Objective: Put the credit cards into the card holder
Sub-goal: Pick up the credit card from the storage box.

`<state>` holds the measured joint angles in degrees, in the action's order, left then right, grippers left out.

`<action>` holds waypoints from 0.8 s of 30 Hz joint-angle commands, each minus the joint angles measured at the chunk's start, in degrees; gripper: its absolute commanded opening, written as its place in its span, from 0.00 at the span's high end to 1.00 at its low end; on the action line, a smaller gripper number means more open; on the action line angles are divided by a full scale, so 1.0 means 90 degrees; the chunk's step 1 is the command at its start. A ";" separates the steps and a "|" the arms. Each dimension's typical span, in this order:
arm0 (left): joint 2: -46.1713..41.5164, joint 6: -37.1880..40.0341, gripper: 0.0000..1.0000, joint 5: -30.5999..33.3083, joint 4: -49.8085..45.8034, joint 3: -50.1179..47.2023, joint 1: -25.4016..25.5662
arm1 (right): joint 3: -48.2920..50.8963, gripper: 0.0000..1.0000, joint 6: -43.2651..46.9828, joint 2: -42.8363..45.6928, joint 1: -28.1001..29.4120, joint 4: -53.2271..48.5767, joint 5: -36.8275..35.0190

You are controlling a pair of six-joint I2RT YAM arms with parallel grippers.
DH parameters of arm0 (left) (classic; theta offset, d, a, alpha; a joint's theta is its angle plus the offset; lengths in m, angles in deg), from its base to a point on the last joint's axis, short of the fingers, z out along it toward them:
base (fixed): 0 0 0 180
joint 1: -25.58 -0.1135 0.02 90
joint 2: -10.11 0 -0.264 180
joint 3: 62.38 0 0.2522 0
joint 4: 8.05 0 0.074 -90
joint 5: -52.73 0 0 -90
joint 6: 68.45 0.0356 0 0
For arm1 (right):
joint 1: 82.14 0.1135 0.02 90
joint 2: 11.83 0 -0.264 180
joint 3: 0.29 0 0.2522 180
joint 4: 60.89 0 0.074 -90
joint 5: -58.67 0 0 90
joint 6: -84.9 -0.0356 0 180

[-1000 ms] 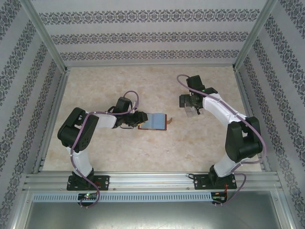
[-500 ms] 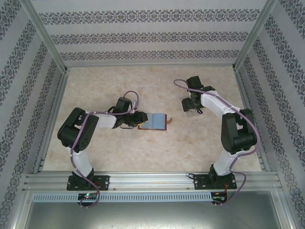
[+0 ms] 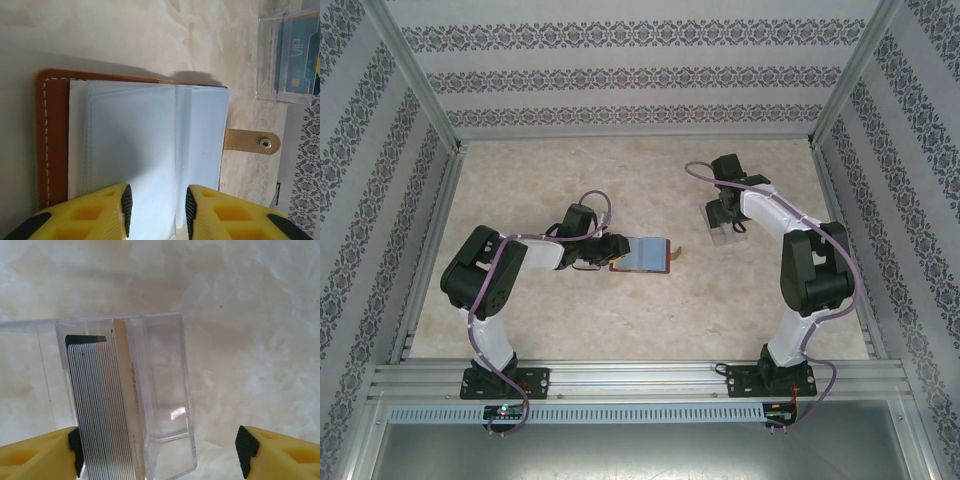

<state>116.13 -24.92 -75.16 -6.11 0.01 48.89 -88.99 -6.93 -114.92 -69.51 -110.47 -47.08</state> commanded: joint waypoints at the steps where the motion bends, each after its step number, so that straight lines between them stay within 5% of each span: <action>1: 0.0154 0.0058 0.63 0.0301 -0.0496 -0.0245 0.0174 | -0.0099 0.27 0.0082 -0.0035 -0.0008 -0.0152 -0.0338; 11: 0.0112 0.0067 0.63 0.0321 -0.0517 -0.0253 0.0193 | -0.0065 0.30 0.0212 0.0271 0.0112 -0.0098 -0.0817; 24: 0.0114 0.0072 0.63 0.0324 -0.0534 -0.0236 0.0230 | -0.0023 0.56 0.0304 0.0299 0.0155 -0.0076 -0.0726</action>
<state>115.85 -24.92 -74.31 -6.11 -0.15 49.24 -88.99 -4.61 -112.63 -68.75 -110.44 -52.50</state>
